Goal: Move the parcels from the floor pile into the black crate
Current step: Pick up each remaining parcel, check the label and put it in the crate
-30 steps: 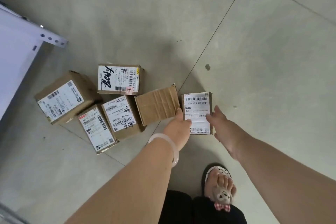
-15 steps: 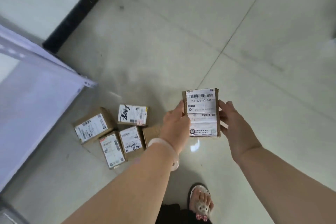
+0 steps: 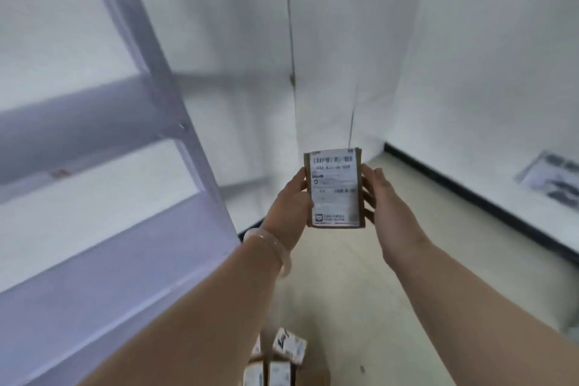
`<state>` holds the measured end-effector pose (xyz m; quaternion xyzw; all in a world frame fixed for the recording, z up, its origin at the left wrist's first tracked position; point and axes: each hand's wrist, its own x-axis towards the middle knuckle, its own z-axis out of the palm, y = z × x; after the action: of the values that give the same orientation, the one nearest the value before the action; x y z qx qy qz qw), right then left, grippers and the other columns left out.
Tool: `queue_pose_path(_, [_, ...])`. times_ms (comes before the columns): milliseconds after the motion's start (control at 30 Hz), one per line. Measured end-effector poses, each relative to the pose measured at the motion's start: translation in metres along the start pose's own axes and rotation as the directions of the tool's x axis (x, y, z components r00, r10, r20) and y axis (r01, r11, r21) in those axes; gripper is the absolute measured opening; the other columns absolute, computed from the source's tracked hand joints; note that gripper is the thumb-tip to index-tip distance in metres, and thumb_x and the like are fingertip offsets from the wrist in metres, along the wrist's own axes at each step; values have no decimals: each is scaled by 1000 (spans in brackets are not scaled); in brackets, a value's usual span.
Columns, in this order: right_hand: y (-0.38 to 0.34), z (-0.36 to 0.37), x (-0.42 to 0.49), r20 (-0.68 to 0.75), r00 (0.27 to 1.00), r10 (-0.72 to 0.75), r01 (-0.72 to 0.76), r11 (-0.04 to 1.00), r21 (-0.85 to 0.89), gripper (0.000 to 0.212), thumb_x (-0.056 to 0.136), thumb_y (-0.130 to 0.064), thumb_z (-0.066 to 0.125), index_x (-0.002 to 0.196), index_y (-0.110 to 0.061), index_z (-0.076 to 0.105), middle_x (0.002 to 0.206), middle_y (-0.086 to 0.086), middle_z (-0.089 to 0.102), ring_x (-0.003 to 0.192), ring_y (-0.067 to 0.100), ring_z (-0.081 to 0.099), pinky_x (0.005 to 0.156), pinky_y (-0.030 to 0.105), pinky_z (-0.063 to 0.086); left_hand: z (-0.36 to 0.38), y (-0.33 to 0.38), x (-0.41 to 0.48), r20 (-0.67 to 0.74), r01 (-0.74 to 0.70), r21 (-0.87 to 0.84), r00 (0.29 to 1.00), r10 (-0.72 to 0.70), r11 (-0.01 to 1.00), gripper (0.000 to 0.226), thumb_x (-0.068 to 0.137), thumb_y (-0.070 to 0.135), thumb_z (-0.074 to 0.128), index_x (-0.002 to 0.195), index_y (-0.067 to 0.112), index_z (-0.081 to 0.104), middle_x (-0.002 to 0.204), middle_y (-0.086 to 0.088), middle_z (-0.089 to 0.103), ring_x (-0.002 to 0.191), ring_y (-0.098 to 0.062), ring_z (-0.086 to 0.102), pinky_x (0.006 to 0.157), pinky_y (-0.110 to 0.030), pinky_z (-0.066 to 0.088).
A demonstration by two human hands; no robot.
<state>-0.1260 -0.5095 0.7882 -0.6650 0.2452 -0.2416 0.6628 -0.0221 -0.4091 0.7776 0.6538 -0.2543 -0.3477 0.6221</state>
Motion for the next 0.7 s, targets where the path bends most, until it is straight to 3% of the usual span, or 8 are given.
queue_pose_path(67, [-56,25,-8,92,993,-78,79,997,-3,51,97,-47,24,70,-65,64,74,-40,64,70,-20,61,59,11,47,-24,56,-29,-65,-87,21,994,88,996,60,70,5,37,81,57,66,80,23,71,68,-1,66,53,-17,49])
queue_pose_path(233, [-183,101,-35,260,920,-294,280,956,90,49,96,-48,25,73,-65,65,75,-40,64,71,-20,61,51,1,44,-89,176,-108,-220,-275,74,933,284,959,62,71,10,33,76,64,63,80,30,70,68,8,66,56,-15,54])
queue_pose_path(333, [-229,151,-59,349,860,-371,353,928,117,42,91,-53,27,75,-66,64,77,-41,64,72,-19,61,52,1,44,-133,215,-153,-319,-316,117,886,337,941,69,79,3,31,73,62,64,76,31,70,70,5,67,65,-23,57])
queue_pose_path(433, [-251,202,-86,406,822,-400,378,915,137,38,87,-58,28,77,-67,63,77,-41,64,72,-19,61,50,3,46,-177,230,-200,-428,-314,140,836,343,939,64,79,1,31,78,55,65,73,25,70,76,-6,64,74,-36,49])
queue_pose_path(533, [-247,258,-116,454,808,-375,338,927,165,39,94,-52,32,79,-60,67,79,-33,68,72,-14,64,49,4,47,-219,223,-254,-495,-293,143,806,325,945,59,76,8,32,79,56,67,72,20,70,67,-4,63,68,-33,47])
queue_pose_path(600, [-235,300,-135,497,794,-350,312,937,161,43,97,-49,30,76,-61,67,76,-34,68,71,-14,64,50,7,48,-251,209,-289,-547,-278,130,780,303,952,54,78,9,33,87,50,68,75,16,71,73,-11,62,70,-38,51])
queue_pose_path(700, [-215,370,-167,520,805,-286,250,958,141,42,95,-52,30,75,-59,67,77,-32,68,81,-3,67,68,24,50,-304,184,-349,-616,-251,97,745,256,963,54,80,10,32,80,49,69,72,15,70,74,-15,61,68,-37,49])
